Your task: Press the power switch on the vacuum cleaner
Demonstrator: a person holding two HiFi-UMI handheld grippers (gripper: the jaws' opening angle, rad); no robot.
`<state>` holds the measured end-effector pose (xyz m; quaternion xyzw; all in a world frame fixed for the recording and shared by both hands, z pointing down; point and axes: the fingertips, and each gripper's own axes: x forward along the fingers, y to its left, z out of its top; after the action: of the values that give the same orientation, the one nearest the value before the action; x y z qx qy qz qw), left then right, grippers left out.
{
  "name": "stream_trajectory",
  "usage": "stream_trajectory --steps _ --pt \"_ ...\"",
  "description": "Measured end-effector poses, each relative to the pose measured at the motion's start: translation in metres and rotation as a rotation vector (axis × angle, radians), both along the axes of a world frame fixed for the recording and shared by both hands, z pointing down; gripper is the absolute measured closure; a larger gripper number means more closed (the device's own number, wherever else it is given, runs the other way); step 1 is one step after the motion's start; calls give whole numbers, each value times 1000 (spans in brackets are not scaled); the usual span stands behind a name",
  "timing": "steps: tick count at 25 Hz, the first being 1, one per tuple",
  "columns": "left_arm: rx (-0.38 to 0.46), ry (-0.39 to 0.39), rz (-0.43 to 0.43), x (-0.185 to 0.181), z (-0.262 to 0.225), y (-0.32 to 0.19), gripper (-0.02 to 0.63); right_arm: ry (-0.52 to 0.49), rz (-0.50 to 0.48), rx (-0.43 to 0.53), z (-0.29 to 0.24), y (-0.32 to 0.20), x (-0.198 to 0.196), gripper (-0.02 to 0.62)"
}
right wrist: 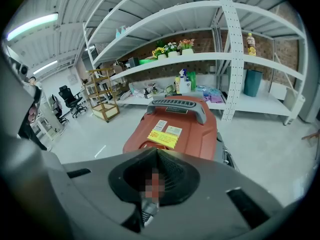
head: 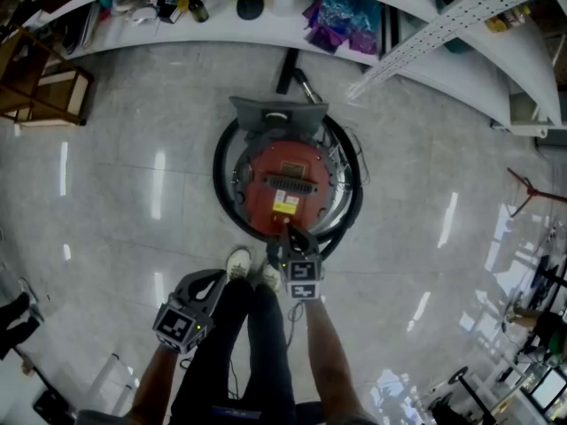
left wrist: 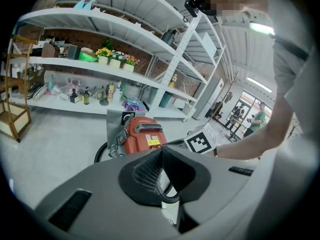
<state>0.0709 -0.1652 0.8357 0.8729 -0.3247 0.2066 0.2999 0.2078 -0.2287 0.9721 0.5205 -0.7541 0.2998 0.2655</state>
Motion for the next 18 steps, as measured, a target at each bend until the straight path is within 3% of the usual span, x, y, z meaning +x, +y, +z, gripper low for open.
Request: stream_trajectory --steps 18 --pt "-14 4 5 2 3 -4 600 -11 14 -41 10 -3 5 583"
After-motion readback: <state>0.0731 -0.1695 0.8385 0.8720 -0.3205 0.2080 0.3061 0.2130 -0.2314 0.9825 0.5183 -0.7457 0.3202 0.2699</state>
